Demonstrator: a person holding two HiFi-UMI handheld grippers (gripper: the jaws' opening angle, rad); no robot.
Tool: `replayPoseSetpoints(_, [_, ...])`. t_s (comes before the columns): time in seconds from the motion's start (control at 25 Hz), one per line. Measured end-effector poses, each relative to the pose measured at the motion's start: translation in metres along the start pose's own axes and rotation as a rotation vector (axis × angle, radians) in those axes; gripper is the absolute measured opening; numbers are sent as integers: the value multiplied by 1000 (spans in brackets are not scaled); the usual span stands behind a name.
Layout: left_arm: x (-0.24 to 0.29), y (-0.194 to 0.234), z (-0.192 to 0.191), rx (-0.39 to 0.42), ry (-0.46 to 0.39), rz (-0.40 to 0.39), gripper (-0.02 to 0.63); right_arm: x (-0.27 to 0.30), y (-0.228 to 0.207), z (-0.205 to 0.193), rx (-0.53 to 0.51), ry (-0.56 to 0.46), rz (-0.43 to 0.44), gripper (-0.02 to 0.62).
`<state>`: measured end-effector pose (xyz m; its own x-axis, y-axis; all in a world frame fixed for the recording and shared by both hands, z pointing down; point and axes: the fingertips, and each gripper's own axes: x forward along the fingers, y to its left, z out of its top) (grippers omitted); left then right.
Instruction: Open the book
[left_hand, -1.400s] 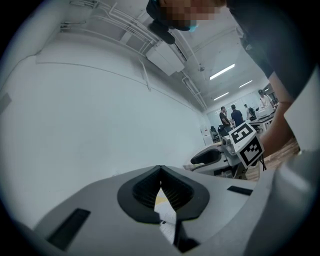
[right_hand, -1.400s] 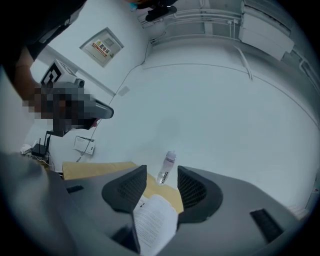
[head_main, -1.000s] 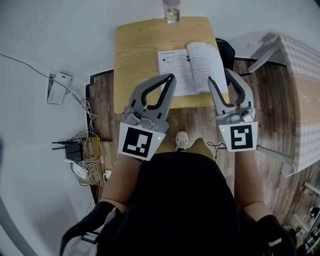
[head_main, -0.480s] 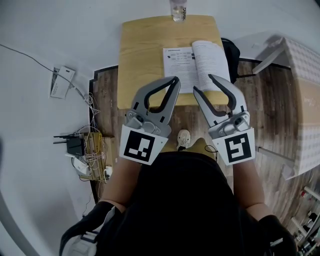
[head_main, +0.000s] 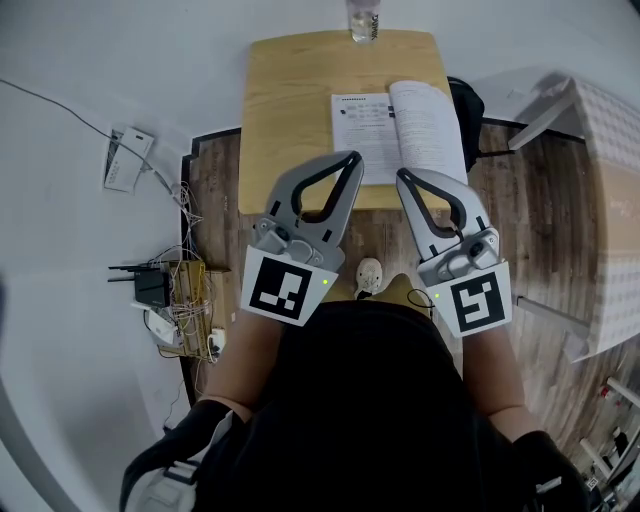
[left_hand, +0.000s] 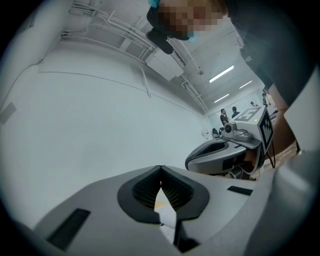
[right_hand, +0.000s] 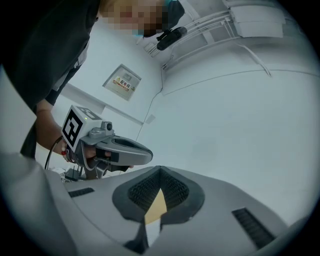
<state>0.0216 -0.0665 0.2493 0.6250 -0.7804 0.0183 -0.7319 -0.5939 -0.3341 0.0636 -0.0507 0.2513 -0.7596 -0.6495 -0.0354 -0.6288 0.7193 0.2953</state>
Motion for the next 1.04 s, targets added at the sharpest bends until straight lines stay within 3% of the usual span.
replayPoseSetpoints(1.04, [-2,3,-3,4,3,6,5,11,5,-1,-28,16,26,28])
